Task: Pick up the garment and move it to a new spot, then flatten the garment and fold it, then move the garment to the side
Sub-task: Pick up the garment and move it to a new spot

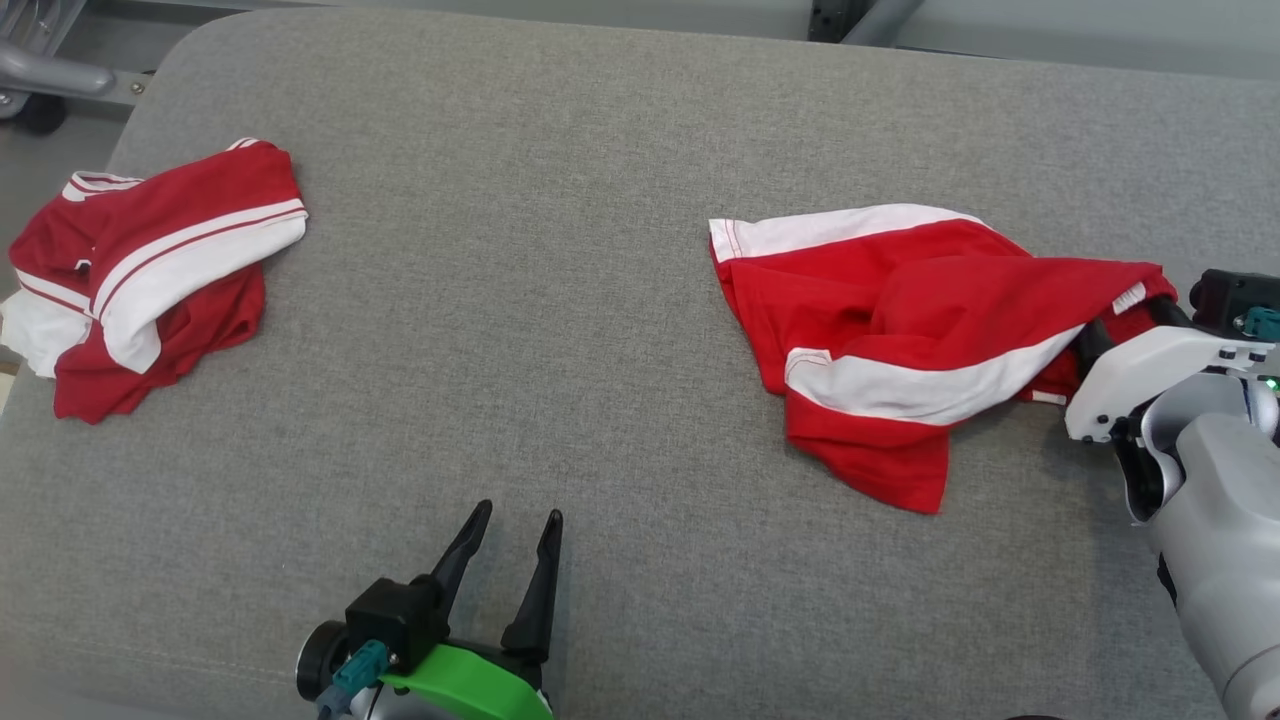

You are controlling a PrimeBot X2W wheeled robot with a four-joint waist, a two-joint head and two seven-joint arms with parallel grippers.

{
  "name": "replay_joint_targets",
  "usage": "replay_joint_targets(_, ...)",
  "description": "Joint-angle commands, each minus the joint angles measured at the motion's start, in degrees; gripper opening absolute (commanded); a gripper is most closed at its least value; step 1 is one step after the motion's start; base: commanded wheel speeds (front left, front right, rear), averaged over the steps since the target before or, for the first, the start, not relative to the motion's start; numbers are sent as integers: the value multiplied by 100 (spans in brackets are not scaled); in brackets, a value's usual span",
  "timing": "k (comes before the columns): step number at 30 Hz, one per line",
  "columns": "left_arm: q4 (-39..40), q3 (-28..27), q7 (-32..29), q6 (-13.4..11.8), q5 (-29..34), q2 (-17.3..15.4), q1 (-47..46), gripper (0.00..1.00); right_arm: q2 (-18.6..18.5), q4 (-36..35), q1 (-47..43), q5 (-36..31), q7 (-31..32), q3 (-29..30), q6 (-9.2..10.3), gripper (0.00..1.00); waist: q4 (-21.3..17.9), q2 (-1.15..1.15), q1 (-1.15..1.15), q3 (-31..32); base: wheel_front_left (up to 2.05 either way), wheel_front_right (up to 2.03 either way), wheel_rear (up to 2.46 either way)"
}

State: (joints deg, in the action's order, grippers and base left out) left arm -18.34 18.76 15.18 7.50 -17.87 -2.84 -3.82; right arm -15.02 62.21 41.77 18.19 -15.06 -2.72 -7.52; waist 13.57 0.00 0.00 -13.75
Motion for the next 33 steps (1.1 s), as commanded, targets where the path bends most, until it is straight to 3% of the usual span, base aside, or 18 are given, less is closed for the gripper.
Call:
replay_joint_targets(1,15,-19,-4,-3,-18,-10,-71,100,-58,40,51,-58,-17,85,6,100,-43,0,0,0,0,0,0)
replay_joint_targets(14,-23,-123,-4,-3,-37,-13,264,100,222,-791,-1375,79,-16,346,6,100,-901,0,0,821,0,0,0)
replay_joint_targets(19,-22,-180,-4,-3,-66,-15,408,100,377,-1695,-2229,240,-17,273,6,100,-1087,0,0,1096,0,0,0)
replay_joint_targets(26,53,-379,-4,-3,-6,-14,625,100,737,-3876,-3578,-273,-16,84,6,100,-1377,0,0,1356,0,0,0)
replay_joint_targets(33,75,-431,-5,-3,48,-15,670,100,980,-4553,-4050,-612,-16,97,6,100,-1512,0,0,1414,0,0,0)
